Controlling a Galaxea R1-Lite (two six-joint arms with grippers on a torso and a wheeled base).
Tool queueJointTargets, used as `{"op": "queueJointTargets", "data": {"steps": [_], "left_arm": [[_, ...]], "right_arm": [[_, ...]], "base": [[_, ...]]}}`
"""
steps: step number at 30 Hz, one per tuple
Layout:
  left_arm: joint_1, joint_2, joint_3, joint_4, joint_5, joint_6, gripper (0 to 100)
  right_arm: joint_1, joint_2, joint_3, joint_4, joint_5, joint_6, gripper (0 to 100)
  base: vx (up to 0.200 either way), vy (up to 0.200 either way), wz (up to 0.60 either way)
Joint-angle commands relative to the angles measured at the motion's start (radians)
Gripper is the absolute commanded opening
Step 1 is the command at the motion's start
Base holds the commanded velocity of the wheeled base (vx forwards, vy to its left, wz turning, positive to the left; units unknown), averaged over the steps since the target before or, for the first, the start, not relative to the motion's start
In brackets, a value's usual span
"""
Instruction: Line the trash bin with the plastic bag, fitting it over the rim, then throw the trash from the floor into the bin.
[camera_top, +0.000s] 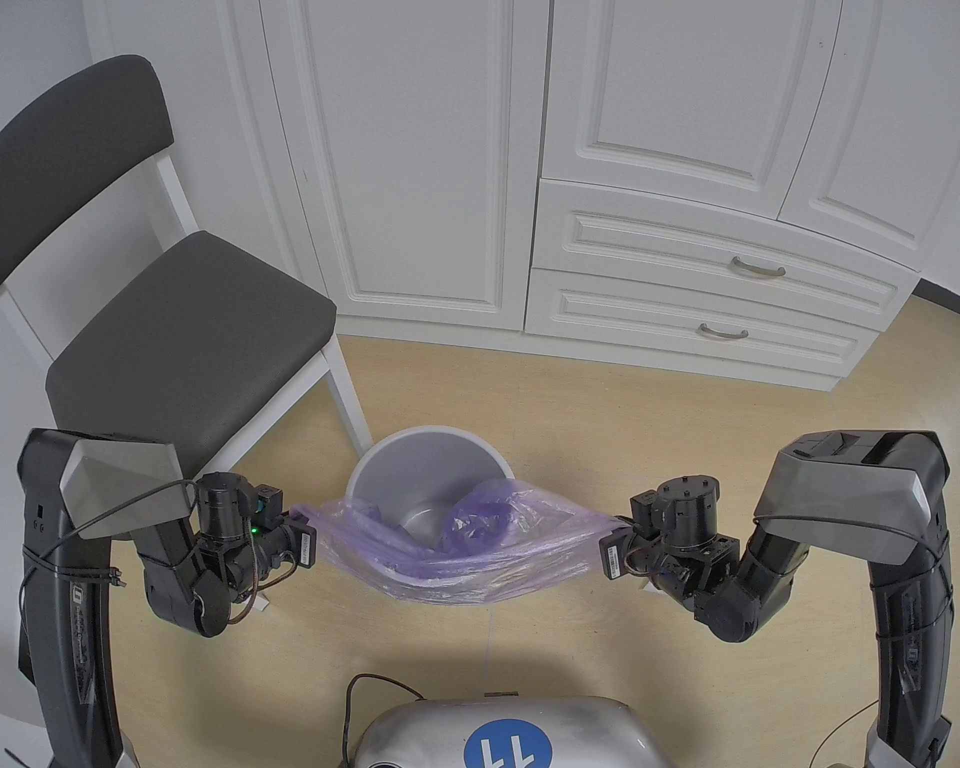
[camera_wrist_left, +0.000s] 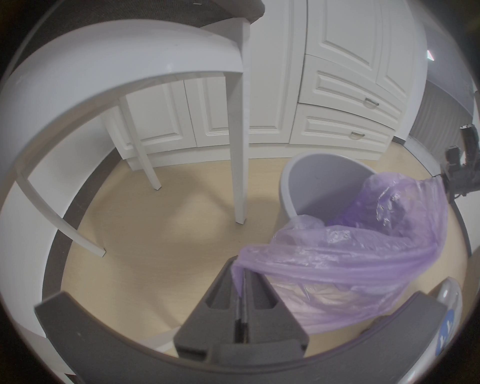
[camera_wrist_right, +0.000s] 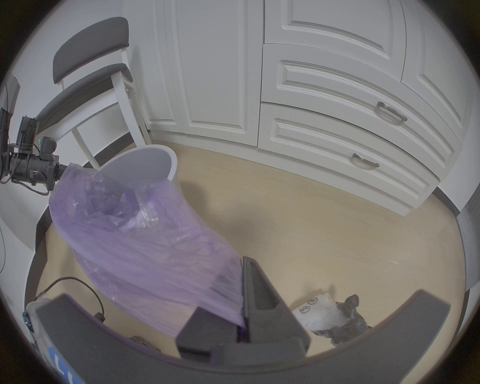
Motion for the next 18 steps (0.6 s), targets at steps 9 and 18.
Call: {"op": "queueJointTargets", "data": {"steps": [9, 18], "left_arm": [[0.049, -0.134, 0.096, 0.048, -0.12, 0.053, 0], [0.052, -0.153, 0.095, 0.048, -0.12, 0.051, 0]], "right_arm": [[0.022, -0.138, 0.095, 0.031, 0.008, -0.042, 0], [0.02, -0.169, 0.097, 0.031, 0.01, -0.041, 0]], "base": [[0.0, 0.0, 0.0], [0.0, 0.0, 0.0]]}}
